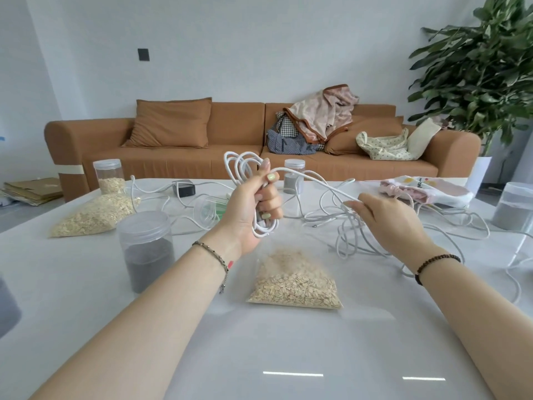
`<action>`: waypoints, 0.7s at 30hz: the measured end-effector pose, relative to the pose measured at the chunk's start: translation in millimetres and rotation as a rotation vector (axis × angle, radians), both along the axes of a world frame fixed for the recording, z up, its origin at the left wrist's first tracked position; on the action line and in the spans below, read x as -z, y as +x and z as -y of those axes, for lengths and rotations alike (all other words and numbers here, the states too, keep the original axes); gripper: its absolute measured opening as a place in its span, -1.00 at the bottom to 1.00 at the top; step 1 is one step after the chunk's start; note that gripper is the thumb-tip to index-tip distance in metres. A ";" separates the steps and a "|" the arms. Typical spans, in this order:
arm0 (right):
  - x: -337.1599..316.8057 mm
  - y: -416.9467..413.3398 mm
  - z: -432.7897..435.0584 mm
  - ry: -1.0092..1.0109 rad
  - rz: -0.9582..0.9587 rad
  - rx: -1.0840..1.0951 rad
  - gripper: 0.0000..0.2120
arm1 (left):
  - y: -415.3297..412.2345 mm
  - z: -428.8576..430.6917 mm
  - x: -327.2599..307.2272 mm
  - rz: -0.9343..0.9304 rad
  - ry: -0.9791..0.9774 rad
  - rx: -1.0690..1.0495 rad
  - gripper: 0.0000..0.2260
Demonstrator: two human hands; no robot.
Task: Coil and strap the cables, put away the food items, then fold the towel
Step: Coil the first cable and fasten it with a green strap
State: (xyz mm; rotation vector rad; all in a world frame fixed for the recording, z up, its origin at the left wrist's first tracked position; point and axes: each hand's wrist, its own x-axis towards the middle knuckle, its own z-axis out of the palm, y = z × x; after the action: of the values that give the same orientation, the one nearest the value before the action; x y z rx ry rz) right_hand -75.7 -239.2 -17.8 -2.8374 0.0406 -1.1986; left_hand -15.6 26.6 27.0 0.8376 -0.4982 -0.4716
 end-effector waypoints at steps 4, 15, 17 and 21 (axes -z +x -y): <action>-0.2 -2.8 -2.6 0.095 -0.107 0.088 -0.41 | 5.7 -7.9 -9.0 -0.049 -0.148 -0.044 -0.64; -25.1 -16.6 -64.1 -0.174 0.251 -0.390 -0.16 | -0.9 6.7 7.3 -0.070 0.084 -0.105 -0.67; -25.3 -16.7 -70.6 -0.300 0.217 -0.451 -0.12 | -1.7 3.6 9.1 -0.075 0.081 -0.118 -0.69; -19.0 -13.6 -83.4 -0.279 0.208 -0.439 -0.43 | -7.9 3.5 13.0 0.024 0.139 -0.068 -0.75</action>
State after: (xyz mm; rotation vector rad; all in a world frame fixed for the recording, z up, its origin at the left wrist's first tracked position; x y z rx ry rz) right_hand -89.3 -155.8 1.1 -2.6969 -0.7703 -1.4675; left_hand -23.6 23.1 13.9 0.9914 -0.4611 -0.4380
